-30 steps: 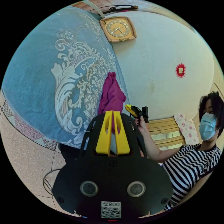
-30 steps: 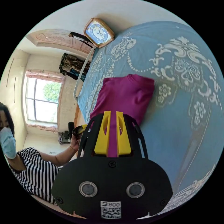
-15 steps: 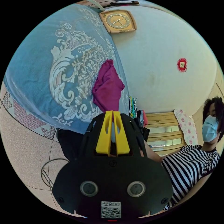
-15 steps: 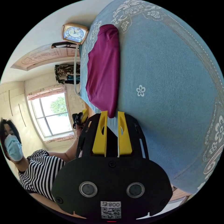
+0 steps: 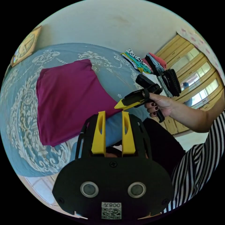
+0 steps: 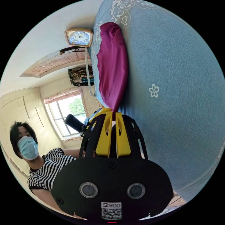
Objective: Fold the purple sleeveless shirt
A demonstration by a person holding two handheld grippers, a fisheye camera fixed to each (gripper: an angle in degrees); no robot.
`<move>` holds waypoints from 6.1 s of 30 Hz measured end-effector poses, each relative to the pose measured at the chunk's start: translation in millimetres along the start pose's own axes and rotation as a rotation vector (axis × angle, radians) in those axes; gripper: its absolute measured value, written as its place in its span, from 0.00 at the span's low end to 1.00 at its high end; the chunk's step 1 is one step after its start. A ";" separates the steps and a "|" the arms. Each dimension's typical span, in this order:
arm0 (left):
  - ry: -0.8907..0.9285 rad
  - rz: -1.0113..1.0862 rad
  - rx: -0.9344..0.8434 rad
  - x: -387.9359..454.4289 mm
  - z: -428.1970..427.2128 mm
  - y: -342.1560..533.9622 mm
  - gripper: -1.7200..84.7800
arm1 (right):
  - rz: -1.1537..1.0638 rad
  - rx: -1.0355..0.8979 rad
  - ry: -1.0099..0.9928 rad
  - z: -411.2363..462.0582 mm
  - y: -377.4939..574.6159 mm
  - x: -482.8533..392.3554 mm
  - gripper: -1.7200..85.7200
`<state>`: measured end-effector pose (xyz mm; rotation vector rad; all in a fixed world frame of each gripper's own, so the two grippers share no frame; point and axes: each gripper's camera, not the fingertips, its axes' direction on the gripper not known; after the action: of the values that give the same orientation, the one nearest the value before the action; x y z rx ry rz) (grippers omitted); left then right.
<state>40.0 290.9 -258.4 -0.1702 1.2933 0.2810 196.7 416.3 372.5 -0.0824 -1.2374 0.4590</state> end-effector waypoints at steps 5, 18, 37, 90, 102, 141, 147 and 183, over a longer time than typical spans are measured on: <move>-0.189 0.061 -0.048 22.0 24.0 -2.9 0.07 | -0.006 -0.003 -0.030 -8.7 5.5 -3.7 0.05; -0.175 0.043 -0.027 3.6 16.3 6.6 0.06 | 0.022 0.029 -0.101 1.6 26.0 -2.2 0.10; 0.835 -1.009 0.549 -235.8 -56.4 158.8 0.13 | -0.107 0.055 -0.181 28.4 70.4 -80.1 0.04; 0.745 -0.836 0.630 -148.6 -61.5 164.9 0.05 | -0.269 0.237 -0.152 173.7 449.9 -349.3 0.04; 0.805 -0.613 0.571 -71.8 19.3 166.4 0.05 | -0.412 0.423 -0.173 158.5 637.2 -449.5 0.04; 0.837 -0.362 0.217 -179.0 538.9 -91.7 0.05 | -0.382 0.698 -0.061 -149.2 725.7 -738.1 0.04; 0.787 -0.053 0.437 -190.0 559.1 -271.0 0.05 | -0.589 0.781 0.123 -330.4 636.3 -892.9 0.04; 0.703 -0.121 0.173 -477.8 938.8 -308.0 0.03 | -0.122 0.997 0.768 -496.2 504.2 -851.9 0.04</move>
<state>879.7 207.8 443.4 -0.2081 1.9863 -0.0057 295.4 640.7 -707.3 0.6123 -0.1737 0.7956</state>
